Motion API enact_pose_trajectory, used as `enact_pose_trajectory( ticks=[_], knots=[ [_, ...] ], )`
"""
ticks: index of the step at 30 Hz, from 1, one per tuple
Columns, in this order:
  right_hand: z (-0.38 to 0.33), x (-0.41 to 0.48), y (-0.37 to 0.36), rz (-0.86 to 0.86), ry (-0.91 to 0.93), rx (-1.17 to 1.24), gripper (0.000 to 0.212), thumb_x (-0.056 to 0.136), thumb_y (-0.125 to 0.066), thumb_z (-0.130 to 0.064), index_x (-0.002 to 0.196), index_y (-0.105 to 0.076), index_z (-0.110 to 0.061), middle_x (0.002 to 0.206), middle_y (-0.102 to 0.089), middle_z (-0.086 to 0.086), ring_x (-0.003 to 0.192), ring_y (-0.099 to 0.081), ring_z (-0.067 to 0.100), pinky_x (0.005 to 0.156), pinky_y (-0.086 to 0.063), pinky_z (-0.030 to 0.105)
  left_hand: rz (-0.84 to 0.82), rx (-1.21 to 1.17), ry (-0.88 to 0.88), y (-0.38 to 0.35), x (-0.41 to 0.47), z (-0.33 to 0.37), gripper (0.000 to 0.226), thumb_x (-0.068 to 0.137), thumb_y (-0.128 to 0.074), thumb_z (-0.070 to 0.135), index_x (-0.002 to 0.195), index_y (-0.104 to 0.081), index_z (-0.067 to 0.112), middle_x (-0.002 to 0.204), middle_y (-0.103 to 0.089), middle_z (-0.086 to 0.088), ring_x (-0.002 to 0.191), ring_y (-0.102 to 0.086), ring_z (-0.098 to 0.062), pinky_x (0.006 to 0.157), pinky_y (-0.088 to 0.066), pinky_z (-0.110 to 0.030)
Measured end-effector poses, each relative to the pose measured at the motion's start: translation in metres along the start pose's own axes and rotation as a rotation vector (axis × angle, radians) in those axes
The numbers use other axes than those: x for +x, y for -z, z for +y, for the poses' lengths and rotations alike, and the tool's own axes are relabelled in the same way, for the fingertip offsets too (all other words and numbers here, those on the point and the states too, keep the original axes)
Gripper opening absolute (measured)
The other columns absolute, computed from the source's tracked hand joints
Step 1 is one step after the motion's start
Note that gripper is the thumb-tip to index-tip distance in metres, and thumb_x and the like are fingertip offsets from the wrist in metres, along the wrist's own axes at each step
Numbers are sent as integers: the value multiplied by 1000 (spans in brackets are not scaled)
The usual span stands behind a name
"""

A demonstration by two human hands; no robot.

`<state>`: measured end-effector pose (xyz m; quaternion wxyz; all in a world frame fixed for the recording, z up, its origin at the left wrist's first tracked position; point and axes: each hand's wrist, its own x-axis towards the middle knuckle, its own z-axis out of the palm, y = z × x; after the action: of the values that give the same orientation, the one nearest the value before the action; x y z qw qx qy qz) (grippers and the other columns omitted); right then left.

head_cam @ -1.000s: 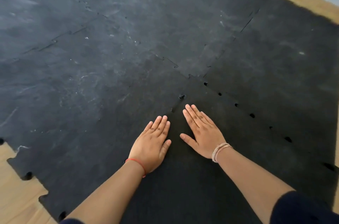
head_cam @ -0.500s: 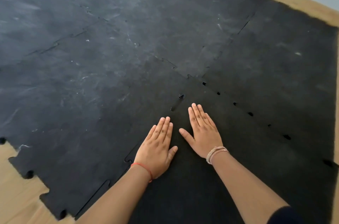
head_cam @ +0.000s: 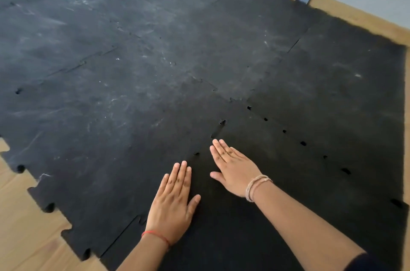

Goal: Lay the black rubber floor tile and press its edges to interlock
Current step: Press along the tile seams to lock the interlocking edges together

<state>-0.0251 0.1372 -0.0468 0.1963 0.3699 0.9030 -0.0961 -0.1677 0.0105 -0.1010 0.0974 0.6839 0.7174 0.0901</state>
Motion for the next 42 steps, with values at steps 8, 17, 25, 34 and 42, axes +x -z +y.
enact_pose_trajectory(
  ticks=[8,17,25,34,42],
  knots=[
    [-2,19,27,-206,-17,-59,65,99,-31,-36,148,0,-6,159,6,9,146,2,20,117,-11,35,-22,39,25,-1,4,-1,64,95,-11,47,137,-31,3,153,-21,-7,140,-3,-17,112,-4,-32],
    [-7,7,9,-98,-23,43,105,83,-53,-57,146,15,-8,156,19,8,144,15,21,118,0,33,-6,48,118,1,-12,-6,67,95,-10,49,137,-34,2,146,-33,-13,139,-4,-18,112,-3,-32],
    [-18,33,31,-288,-72,-131,117,76,-63,-57,145,14,-2,156,16,15,145,10,25,119,-2,36,-61,37,149,5,-8,-3,67,94,-9,47,138,-32,1,148,-31,-13,140,-3,-19,112,-3,-34],
    [8,-11,3,-101,-260,182,122,70,-57,-70,146,14,-7,156,19,9,144,14,21,117,0,33,-129,62,-8,16,6,2,71,93,2,48,139,-24,0,149,-27,-16,139,-15,-24,113,0,-32],
    [18,23,16,-190,-149,32,138,57,-72,-66,146,14,-5,156,18,12,144,15,22,118,0,35,-123,69,-115,5,65,23,63,97,-13,42,143,11,6,149,23,-5,135,26,-16,110,16,-30]
  ],
)
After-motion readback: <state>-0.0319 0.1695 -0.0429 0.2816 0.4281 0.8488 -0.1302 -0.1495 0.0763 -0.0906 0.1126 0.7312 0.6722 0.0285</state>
